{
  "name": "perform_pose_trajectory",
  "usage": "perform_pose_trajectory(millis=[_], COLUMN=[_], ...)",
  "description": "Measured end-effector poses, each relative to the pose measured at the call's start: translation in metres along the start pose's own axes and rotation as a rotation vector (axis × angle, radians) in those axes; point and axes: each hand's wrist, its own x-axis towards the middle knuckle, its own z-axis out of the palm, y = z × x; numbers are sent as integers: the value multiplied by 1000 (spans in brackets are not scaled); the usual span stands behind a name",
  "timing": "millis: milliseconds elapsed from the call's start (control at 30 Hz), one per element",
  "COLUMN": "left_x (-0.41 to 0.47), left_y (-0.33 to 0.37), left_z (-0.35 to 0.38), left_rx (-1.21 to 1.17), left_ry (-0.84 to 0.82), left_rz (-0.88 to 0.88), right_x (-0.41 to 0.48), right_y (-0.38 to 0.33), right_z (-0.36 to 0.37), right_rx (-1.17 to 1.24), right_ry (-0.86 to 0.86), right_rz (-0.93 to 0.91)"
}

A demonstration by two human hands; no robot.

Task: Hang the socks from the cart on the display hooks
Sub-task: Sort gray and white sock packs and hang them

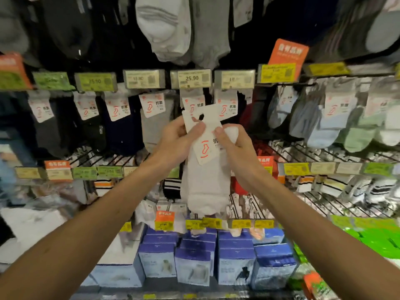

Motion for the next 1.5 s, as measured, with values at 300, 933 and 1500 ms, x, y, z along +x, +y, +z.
perform_pose_trajectory(millis=[300,933,1500], left_x=[-21,-37,77], left_y=[88,181,182], left_z=[37,10,-104], left_rx=[96,-26,39], left_ry=[90,65,-18], left_rz=[195,239,339], right_x=[-18,-12,79], right_y=[-80,-180,-204], right_z=[-67,-54,47], right_rx=[-26,-87,-251], right_ry=[-127,-261,-256], right_rz=[-80,-238,-518])
